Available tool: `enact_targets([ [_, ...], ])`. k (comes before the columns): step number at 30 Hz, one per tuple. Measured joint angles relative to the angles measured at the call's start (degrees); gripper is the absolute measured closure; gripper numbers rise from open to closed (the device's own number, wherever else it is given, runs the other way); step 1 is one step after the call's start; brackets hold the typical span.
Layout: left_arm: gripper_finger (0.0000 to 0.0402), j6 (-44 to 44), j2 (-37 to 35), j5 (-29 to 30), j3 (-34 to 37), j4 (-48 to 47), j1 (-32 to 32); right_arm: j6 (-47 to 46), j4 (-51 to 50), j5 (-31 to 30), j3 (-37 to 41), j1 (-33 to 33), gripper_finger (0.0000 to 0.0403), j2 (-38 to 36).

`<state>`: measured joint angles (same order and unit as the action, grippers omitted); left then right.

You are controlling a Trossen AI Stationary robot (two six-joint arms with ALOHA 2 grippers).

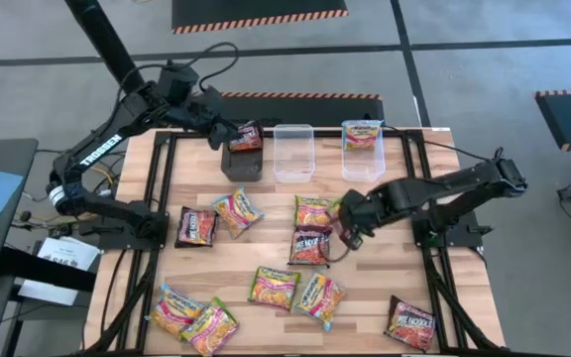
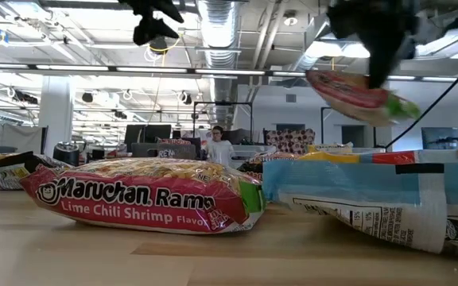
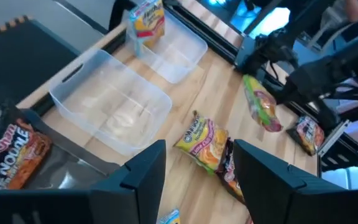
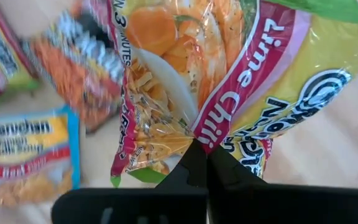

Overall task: Sort Maruchan noodles
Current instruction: Put the green noodle pack into the left transparent bin

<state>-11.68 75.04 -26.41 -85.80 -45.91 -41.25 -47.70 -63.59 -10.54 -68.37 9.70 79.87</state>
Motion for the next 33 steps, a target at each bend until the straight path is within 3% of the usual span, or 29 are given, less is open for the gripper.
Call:
enact_targets([
  [9, 0.0229, 0.4, 7.9, -2.3, 0.0, 2.5, 0.0, 13.9, -0.7, -1.7, -10.4, -9.1, 0.0399, 6.9],
  [14, 0.0229, 0.0, 11.2, -8.0, 0.0, 4.8, 0.0, 20.8, -0.8, -1.7, -16.8, -12.6, 0.0399, 11.8],
  [21, 0.0229, -1.4, 15.1, -10.9, 0.0, 7.1, 0.0, 28.2, -0.5, -1.7, -24.9, -16.3, 0.0399, 17.9],
  [33, 0.0229, -5.6, 17.9, -9.5, 0.0, 12.0, 2.0, 47.5, 1.0, -5.3, -30.8, -21.5, 0.0398, 22.6],
])
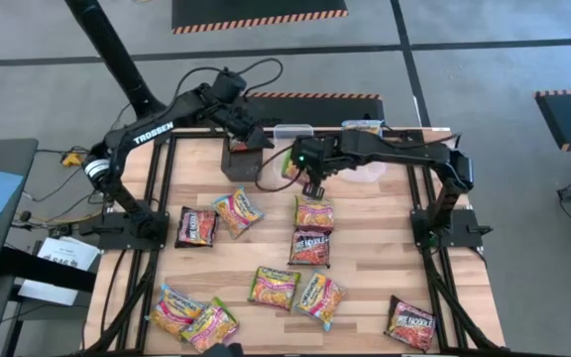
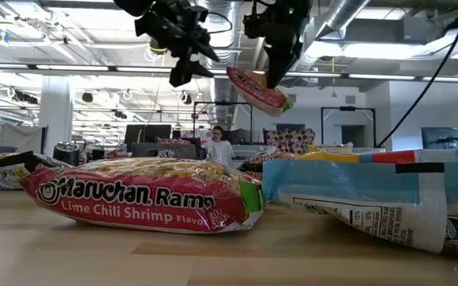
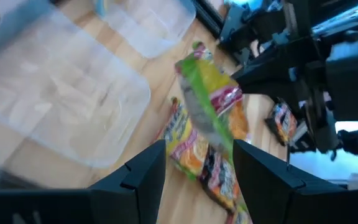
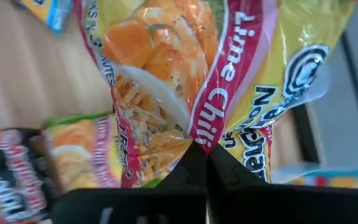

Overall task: Sort Maruchan noodles
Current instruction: Put the green noodle pack into the left transparent bin

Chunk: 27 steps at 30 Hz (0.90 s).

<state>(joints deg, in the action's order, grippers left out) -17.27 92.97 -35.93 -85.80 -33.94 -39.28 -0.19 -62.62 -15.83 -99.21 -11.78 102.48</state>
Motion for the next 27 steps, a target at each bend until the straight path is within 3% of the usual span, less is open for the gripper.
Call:
enact_targets([
  [13, 0.0229, -2.1, 0.0, 3.3, 0.0, 2.9, -0.1, 14.4, 6.6, -2.6, 0.0, -6.6, 0.0399, -0.1],
  [27, 0.0229, -3.7, 0.0, -5.0, 0.0, 14.3, -0.2, 23.9, 15.8, -2.4, 0.0, -13.7, 0.0399, 3.0],
])
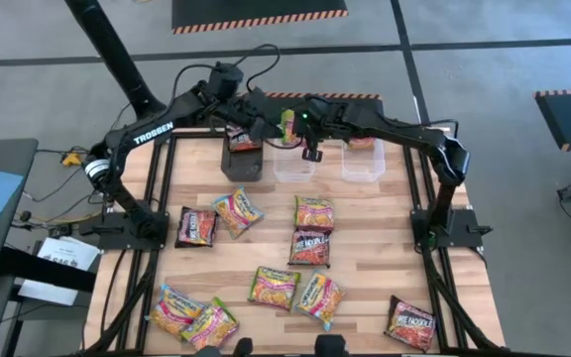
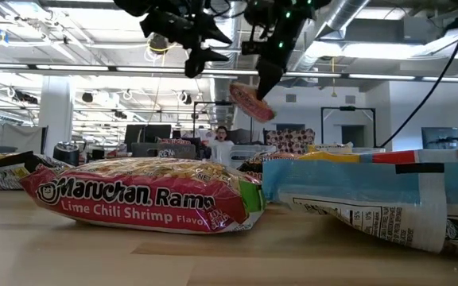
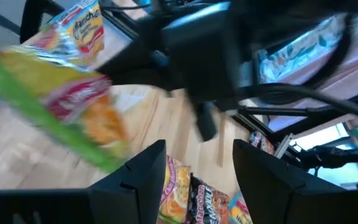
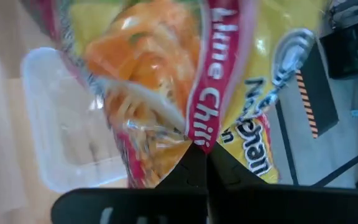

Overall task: Sort Maruchan noodles
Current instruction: Put the green noodle pack into the left transparent bin

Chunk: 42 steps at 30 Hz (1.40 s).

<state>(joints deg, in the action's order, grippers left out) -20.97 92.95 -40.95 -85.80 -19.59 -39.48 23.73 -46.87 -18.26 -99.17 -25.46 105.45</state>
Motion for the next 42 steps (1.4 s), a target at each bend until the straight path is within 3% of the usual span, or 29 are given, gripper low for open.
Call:
enact_targets([
  [21, 0.0229, 0.1, -1.4, -1.2, -7.0, -2.7, 0.0, 11.1, 12.5, -1.1, -0.2, -3.7, 0.0398, 8.6],
  [31, 0.0229, 2.3, -1.4, 3.0, -7.1, -7.8, 0.0, 12.8, 13.5, -1.3, -0.1, -5.5, 0.0398, 10.1],
  [42, 0.0229, 2.4, -1.4, 3.3, -7.1, -8.0, 0.0, 12.5, 12.9, 0.4, -0.1, -7.1, 0.0398, 10.1],
])
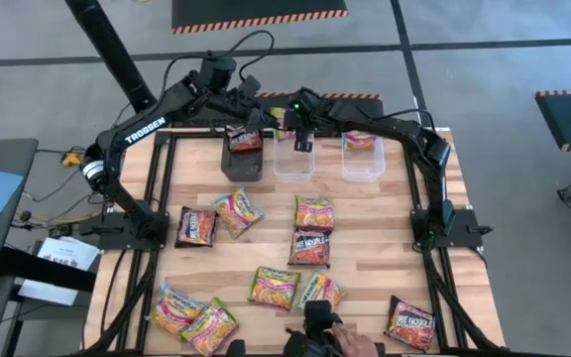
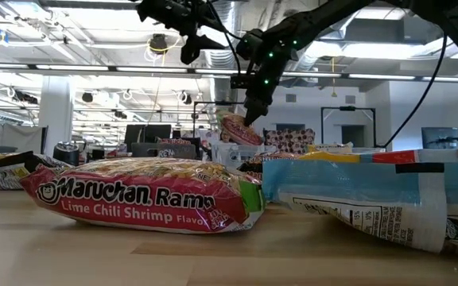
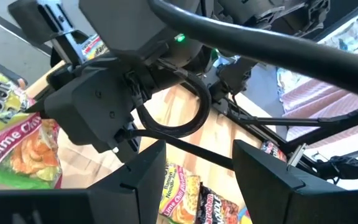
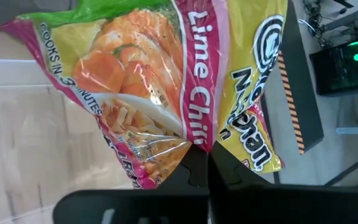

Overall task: Sort Maruchan noodles
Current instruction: Put the green noodle pack into the left transparent bin

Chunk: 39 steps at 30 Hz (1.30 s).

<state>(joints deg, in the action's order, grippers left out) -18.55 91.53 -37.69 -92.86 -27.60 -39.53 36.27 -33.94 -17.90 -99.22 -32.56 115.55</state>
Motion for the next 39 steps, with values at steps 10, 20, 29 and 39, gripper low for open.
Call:
enact_targets([
  [10, 0.0229, 0.3, 0.0, 0.1, 0.0, 0.0, 0.0, -3.3, -1.6, 1.6, 0.0, -0.7, 0.0398, 0.0],
  [20, 0.0229, 0.3, 0.0, 1.3, 0.0, -0.2, 0.0, -6.1, -3.0, 3.0, 0.0, -1.5, 0.0398, 0.0],
  [29, 0.0229, 0.7, 0.1, 3.1, 0.0, -3.2, 0.0, -5.2, -3.7, 1.3, -0.1, -1.4, 0.0398, 4.5],
  [39, 0.0229, 4.8, 0.0, 7.5, -0.1, -11.3, 0.3, -2.8, -2.3, -3.6, 0.1, -0.7, 0.0398, 4.4],
])
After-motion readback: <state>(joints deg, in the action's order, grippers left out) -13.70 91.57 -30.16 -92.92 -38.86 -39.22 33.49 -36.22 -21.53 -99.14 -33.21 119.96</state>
